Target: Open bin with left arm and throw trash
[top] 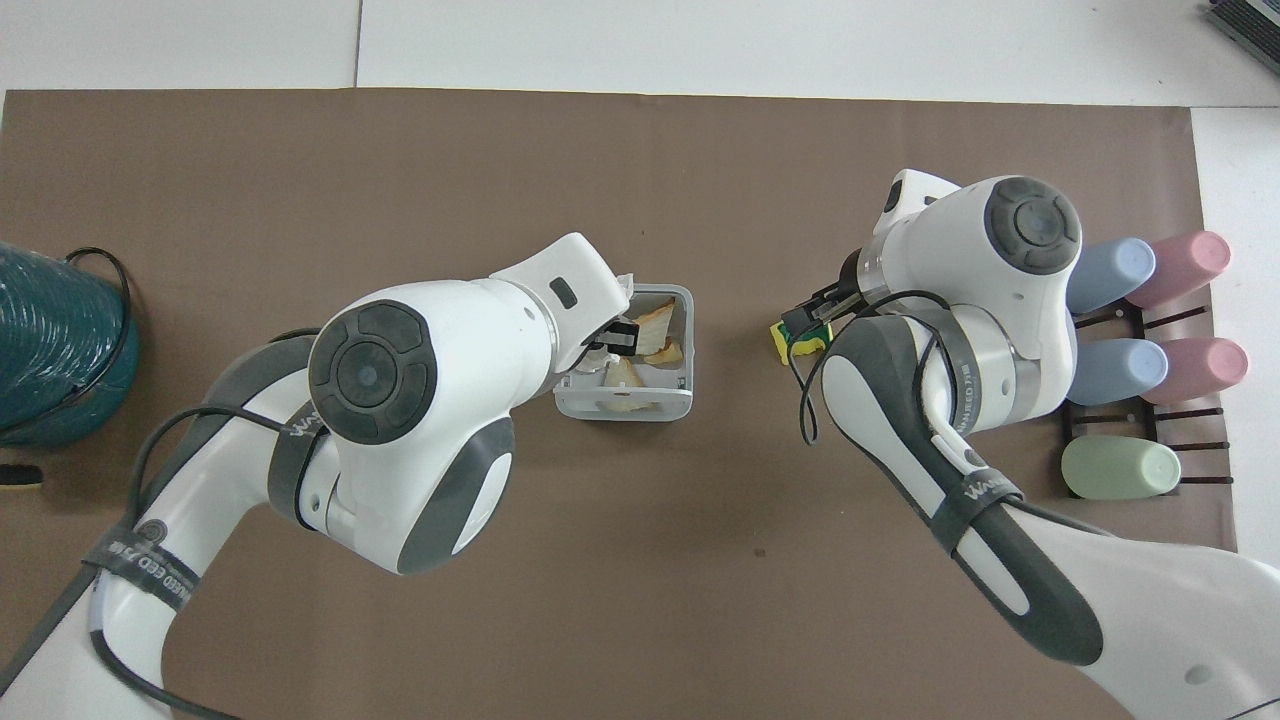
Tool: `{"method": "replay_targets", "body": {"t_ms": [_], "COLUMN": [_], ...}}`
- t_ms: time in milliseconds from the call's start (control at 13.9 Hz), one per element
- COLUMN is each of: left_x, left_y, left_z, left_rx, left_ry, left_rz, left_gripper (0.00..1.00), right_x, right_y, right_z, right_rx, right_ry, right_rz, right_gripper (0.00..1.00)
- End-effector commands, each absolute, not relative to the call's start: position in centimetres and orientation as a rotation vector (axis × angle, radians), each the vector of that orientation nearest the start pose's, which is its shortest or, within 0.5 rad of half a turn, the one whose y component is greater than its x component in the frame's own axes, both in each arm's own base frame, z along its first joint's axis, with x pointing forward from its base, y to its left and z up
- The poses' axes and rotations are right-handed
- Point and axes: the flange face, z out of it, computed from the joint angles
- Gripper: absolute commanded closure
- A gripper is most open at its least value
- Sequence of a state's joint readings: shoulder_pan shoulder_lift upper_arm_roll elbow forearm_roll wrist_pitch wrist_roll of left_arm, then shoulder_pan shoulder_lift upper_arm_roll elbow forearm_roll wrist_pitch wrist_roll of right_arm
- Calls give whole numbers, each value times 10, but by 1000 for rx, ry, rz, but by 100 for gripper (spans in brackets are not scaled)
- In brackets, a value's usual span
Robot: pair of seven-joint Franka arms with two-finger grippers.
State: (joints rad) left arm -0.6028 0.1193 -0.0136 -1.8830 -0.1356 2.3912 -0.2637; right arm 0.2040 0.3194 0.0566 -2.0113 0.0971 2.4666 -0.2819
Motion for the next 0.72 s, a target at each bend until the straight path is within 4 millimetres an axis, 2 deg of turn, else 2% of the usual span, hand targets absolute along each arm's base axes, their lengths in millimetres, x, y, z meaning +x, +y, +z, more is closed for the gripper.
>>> {"method": "replay_targets", "body": {"t_ms": [0,144,288,361,433,577,649], "left_x": [504,495,502,498,500,496,497], "left_y": [-360,-337,-298,-288,-263,-229,-212], "left_z": [487,496,509,515,522,528,531], "left_rx": [-3330,-3304,-3300,-3297,-3292,-3235,-3207], "left_ry": [465,427,341,325,273,252,257], "left_rz": [-390,-209,-163,-143,-138,-123,-126], "left_gripper": [0,0,0,0,0,0,0], "right_x": [591,593,594,596,599,607,608], "right_y": [158,158,167,167,161,154,155], "right_z": [298,289,276,274,276,289,298], "right_rx": [-2968,-2967,-2961,-2959,-2952,-2926,-2924], "right_ry": [-669,-681,-695,-732,-779,-885,-885], "right_rz": [-238,-251,-282,-287,-286,-248,-222], "right_gripper": [0,0,0,31,57,68,82]}}
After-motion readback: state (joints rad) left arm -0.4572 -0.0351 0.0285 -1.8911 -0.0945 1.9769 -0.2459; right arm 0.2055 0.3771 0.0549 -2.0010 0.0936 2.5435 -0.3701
